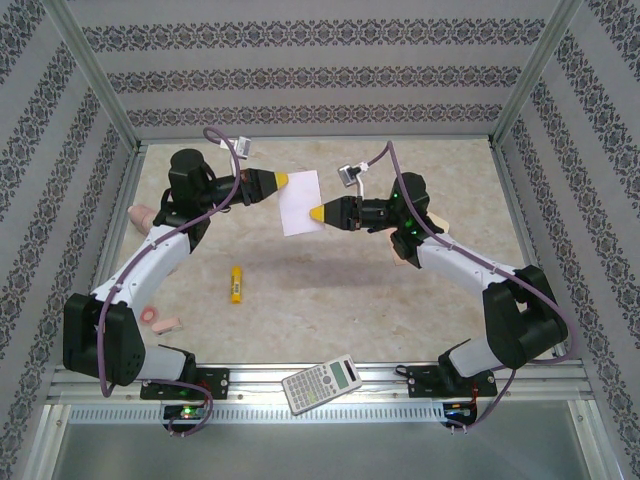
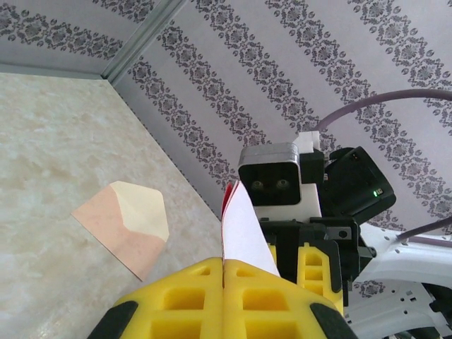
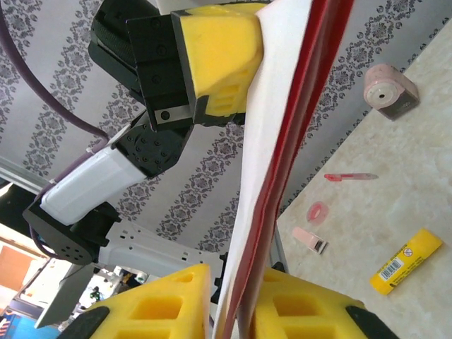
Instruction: Place the letter into the envelope and seal it
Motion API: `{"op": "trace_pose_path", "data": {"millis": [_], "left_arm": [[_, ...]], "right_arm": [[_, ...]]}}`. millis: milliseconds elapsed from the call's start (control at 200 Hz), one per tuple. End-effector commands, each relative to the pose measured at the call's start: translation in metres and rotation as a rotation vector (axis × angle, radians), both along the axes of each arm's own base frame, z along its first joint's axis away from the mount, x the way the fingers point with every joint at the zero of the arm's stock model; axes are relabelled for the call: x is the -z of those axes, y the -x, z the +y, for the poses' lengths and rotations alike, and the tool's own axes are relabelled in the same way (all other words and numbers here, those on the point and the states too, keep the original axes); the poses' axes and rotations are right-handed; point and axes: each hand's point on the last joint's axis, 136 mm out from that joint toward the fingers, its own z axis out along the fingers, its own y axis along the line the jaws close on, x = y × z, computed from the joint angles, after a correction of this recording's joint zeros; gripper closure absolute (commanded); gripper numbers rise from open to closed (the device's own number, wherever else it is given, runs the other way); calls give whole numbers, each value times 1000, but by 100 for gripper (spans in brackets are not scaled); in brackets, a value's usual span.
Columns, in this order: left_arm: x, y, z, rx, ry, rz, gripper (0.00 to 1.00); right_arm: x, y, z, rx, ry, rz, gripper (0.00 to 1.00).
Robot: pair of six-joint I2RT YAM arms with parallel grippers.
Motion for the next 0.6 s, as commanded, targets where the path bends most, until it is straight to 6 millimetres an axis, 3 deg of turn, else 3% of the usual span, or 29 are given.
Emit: {"op": "trace_pose_path", "data": {"millis": [0, 145, 270, 300, 405, 595], "left_arm": [[-20, 0, 7, -35, 21, -83, 100], [-17, -2, 10, -46, 8, -77, 100], [-10, -4, 13, -58, -21, -64, 100], [-7, -5, 14, -63, -32, -57, 91], [9, -9, 28, -144, -125, -14, 42], [37, -17, 83, -429, -390, 35, 8]], "right_arm": [[-9, 7, 1, -12, -22, -47, 84], [-7, 7, 2, -13, -20, -43, 100], [-2, 4, 2, 8, -11, -21, 100], [1, 2, 2, 15, -7, -14, 100], [16, -3, 3, 42, 17, 27, 100], [67, -21, 5, 139, 99, 197, 100]]}}
